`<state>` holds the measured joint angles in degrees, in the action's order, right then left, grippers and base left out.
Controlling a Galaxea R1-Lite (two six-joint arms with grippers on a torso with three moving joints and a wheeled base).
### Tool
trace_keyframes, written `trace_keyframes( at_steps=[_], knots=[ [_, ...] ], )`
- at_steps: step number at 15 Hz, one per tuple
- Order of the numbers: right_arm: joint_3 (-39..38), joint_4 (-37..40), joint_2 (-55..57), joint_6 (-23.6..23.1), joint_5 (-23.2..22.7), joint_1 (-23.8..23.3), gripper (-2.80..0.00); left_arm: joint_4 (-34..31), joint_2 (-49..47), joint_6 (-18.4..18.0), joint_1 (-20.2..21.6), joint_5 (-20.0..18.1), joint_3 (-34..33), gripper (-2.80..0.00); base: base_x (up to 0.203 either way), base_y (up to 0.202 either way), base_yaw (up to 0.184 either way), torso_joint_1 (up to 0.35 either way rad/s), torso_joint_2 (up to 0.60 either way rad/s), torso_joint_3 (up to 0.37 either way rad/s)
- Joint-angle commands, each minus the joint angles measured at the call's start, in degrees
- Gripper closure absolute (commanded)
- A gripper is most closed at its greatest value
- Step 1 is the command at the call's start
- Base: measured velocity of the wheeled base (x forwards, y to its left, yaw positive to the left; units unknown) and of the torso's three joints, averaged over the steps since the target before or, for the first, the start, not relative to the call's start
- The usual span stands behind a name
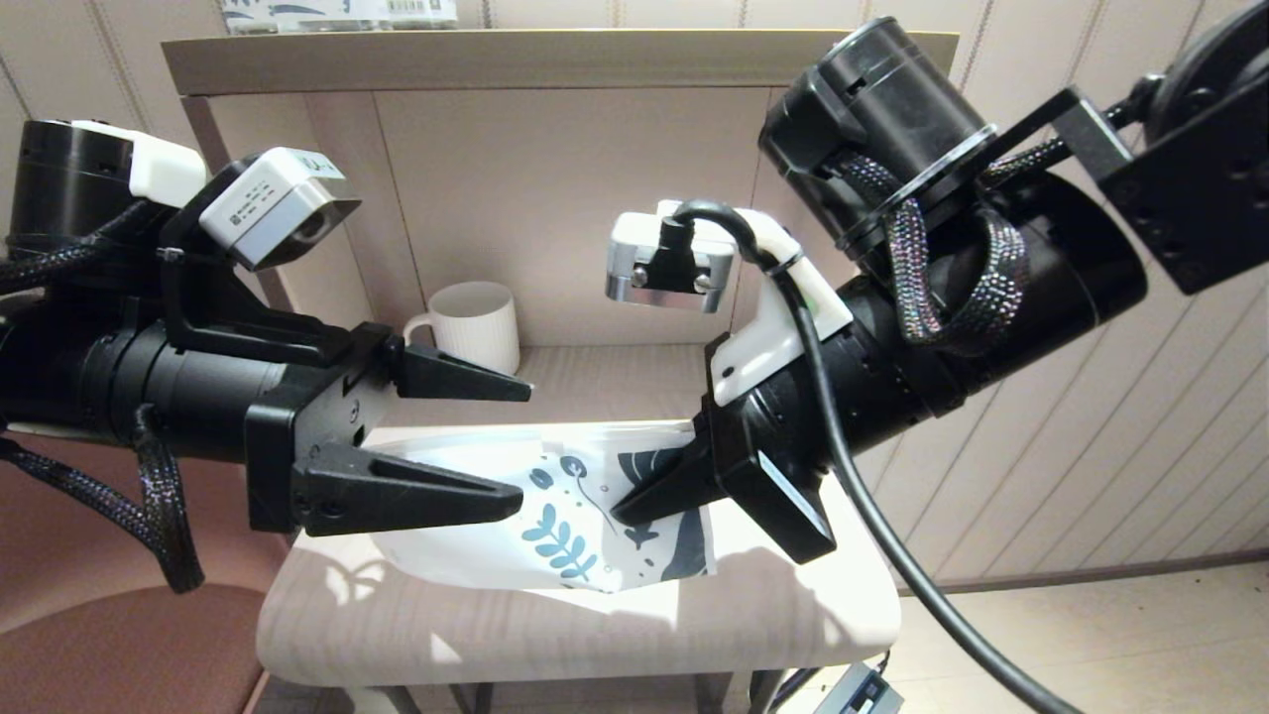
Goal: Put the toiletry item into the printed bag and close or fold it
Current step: Open the storage bag
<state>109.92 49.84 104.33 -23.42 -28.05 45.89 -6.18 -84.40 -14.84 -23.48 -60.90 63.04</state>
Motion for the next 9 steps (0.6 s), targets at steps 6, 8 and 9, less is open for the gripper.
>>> trace_keyframes(
  at_steps=[6,8,9],
  knots=[
    [0.89,1.14,-0.1,-1.1,-0.16,1.57,0.0,0.03,-0.24,-0.63,0.01,-0.44,0.51,-2.8,0.0,0.0,0.0,0.0,0.0,0.0],
    [1.78,1.07,0.72,-1.1,-0.16,1.66,0.0,0.03,-0.24,-0.72,0.01,-0.44,0.59,-2.8,0.0,0.0,0.0,0.0,0.0,0.0],
    [1.78,0.96,0.88,-1.1,-0.16,1.66,0.0,0.03,-0.24,-0.72,0.01,-0.44,0.41,-2.8,0.0,0.0,0.0,0.0,0.0,0.0]
  ],
)
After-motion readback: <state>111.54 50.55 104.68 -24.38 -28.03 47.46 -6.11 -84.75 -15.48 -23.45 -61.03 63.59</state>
